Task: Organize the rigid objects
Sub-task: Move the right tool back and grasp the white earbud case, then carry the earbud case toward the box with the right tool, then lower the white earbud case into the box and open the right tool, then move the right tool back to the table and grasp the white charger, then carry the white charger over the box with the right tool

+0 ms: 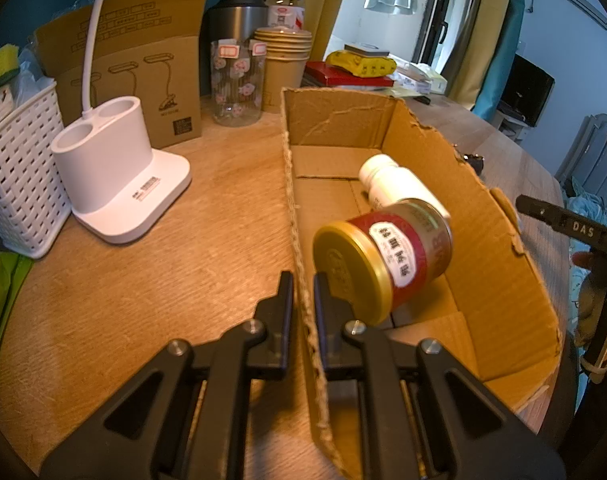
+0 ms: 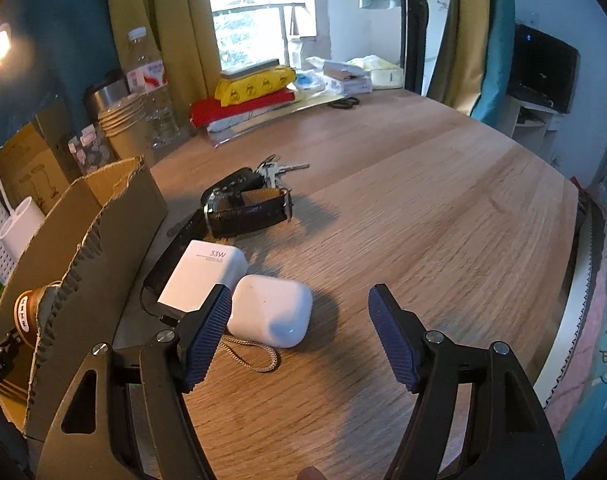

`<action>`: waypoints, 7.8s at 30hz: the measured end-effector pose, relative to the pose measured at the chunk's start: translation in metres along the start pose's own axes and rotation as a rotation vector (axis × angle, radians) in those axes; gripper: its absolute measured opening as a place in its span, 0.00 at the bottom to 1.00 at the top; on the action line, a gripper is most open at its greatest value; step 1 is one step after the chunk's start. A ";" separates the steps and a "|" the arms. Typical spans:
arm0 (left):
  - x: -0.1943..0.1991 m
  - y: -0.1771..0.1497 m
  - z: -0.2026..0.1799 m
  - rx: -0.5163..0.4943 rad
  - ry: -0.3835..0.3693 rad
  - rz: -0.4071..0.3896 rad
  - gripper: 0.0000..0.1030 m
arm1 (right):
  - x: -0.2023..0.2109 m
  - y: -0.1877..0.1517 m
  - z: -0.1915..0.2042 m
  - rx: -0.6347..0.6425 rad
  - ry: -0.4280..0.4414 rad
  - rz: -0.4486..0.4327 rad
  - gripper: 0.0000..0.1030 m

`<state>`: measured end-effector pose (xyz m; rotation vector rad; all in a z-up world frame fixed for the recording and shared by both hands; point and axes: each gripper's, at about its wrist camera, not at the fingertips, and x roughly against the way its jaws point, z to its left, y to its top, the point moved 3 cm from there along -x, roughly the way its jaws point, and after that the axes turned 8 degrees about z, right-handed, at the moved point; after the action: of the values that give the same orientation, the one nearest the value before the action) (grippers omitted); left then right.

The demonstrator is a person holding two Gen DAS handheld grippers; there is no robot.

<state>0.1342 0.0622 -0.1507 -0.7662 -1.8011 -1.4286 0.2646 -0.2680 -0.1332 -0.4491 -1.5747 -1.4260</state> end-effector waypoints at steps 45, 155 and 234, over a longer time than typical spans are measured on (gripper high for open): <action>0.000 0.000 0.000 0.000 0.000 0.000 0.10 | 0.048 0.012 0.042 0.089 -0.034 -0.119 0.59; 0.000 -0.001 -0.004 0.001 0.003 0.003 0.11 | 0.048 0.039 0.127 0.297 0.176 -0.130 0.69; 0.000 -0.001 -0.004 0.000 0.004 0.003 0.12 | -0.059 0.024 0.051 0.145 -0.013 0.082 0.47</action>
<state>0.1341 0.0577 -0.1503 -0.7654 -1.7956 -1.4273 0.2928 -0.1964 -0.1622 -0.4323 -1.6393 -1.2399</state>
